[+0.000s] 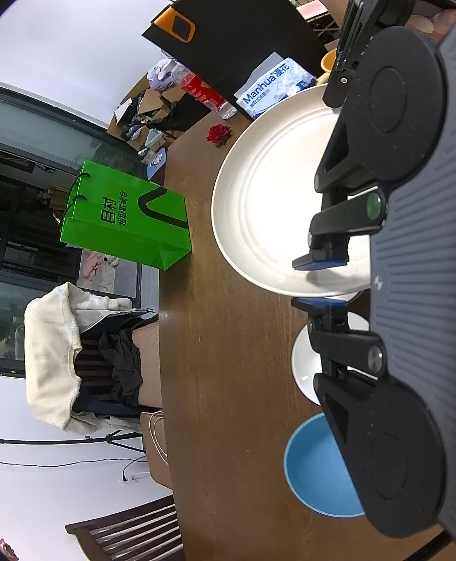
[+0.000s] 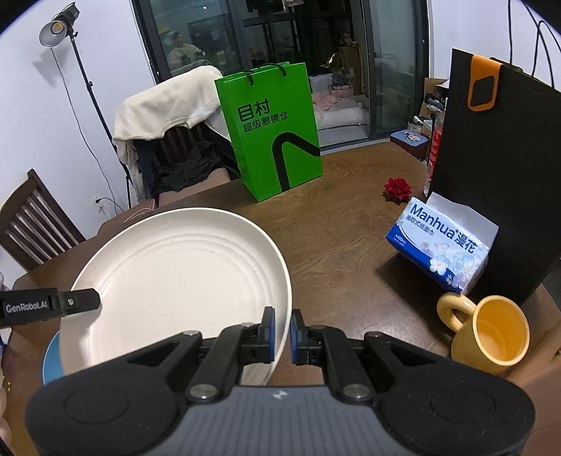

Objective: Organize plates and bowls
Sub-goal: 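Lift the cream plate with both grippers and carry it back over the bowls, then carry the cream plate with both grippers toward the stacked cream plates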

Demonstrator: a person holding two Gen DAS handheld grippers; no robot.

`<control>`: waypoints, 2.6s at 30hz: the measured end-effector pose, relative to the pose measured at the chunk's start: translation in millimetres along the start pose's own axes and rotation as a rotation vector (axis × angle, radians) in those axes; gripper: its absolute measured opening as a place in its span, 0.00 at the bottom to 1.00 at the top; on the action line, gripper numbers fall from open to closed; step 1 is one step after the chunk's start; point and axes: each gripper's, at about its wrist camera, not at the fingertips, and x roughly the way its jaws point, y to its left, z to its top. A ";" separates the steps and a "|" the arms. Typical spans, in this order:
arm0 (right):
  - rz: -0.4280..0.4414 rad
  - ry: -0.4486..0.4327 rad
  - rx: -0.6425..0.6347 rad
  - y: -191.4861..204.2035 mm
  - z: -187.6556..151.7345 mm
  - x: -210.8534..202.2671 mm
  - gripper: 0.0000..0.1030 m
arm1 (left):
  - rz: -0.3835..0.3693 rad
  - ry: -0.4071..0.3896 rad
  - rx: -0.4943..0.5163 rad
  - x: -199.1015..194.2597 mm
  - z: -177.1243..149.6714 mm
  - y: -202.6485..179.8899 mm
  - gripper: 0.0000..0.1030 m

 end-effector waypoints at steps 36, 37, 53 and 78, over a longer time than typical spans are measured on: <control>0.055 -0.010 -0.036 6.5 -80.9 -65.4 0.08 | 0.026 -0.027 -0.021 -74.4 -82.2 13.8 0.16; 0.057 -0.010 -0.035 5.7 -82.8 -66.5 0.08 | 0.027 -0.027 -0.022 -75.4 -83.2 14.0 0.15; 0.062 -0.019 -0.060 5.2 -107.0 -84.7 0.08 | 0.015 -0.024 -0.036 -91.2 -105.4 18.3 0.15; 0.090 0.006 -0.107 23.3 -146.6 -85.7 0.08 | 0.040 -0.013 -0.071 -104.4 -146.0 41.6 0.15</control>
